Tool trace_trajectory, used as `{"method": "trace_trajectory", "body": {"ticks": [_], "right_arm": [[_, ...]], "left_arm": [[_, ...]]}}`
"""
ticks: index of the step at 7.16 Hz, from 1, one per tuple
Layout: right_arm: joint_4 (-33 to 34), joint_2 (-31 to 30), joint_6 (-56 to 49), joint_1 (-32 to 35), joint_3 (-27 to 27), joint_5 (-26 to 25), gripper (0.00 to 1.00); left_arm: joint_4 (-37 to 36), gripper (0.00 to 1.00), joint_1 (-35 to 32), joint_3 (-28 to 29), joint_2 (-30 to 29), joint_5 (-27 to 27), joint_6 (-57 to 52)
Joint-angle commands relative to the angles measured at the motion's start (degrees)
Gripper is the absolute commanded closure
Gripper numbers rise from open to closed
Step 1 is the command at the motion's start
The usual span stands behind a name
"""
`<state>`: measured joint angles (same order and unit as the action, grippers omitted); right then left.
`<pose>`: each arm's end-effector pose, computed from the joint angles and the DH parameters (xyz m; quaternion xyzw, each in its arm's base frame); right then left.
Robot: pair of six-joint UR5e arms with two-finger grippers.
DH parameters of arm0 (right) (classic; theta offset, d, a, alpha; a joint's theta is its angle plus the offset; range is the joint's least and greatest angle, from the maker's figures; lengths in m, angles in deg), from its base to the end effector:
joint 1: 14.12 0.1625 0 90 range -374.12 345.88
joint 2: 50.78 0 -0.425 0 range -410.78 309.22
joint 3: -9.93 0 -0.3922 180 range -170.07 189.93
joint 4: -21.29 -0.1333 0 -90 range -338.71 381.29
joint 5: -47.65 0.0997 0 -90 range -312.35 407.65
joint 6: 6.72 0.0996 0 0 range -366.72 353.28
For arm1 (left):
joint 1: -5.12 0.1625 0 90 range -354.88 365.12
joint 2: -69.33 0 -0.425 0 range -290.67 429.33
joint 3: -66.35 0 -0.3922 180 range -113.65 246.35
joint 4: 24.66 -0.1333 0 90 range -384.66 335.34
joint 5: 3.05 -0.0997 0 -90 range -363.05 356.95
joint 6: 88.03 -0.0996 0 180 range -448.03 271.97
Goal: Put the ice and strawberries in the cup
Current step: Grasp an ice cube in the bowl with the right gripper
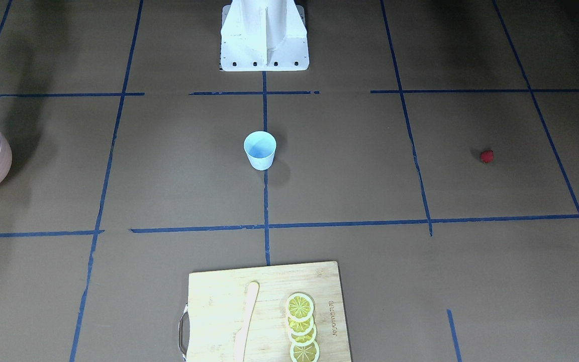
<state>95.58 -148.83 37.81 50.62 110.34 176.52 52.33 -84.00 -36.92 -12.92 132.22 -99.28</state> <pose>-0.1285 -0.4383 0.6100 -0.0665 -0.3542 0.1044 0.9269 -0.0560 -0.4237 0.6284 -0.0253 0.3879 0.0723 0.9185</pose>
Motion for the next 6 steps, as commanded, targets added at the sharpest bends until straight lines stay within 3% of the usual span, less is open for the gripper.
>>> {"method": "trace_trajectory", "body": {"ticks": [1,2,4,6], "right_arm": [[0.1,0.1,0.5,0.0,-0.2,-0.5,0.27],[0.1,0.1,0.7,0.0,-0.1,-0.5,0.37],[0.0,0.1,1.8,0.0,0.0,-0.3,0.46],[0.0,0.1,1.9,0.0,0.2,-0.2,0.69]], "left_arm": [[0.0,0.00,0.0,-0.1,0.1,0.0,0.0],[0.0,0.00,0.0,-0.1,0.1,0.0,0.0],[0.0,0.00,0.0,0.0,0.1,0.1,0.0],[0.0,0.00,0.0,-0.1,0.1,0.3,0.1]]}}
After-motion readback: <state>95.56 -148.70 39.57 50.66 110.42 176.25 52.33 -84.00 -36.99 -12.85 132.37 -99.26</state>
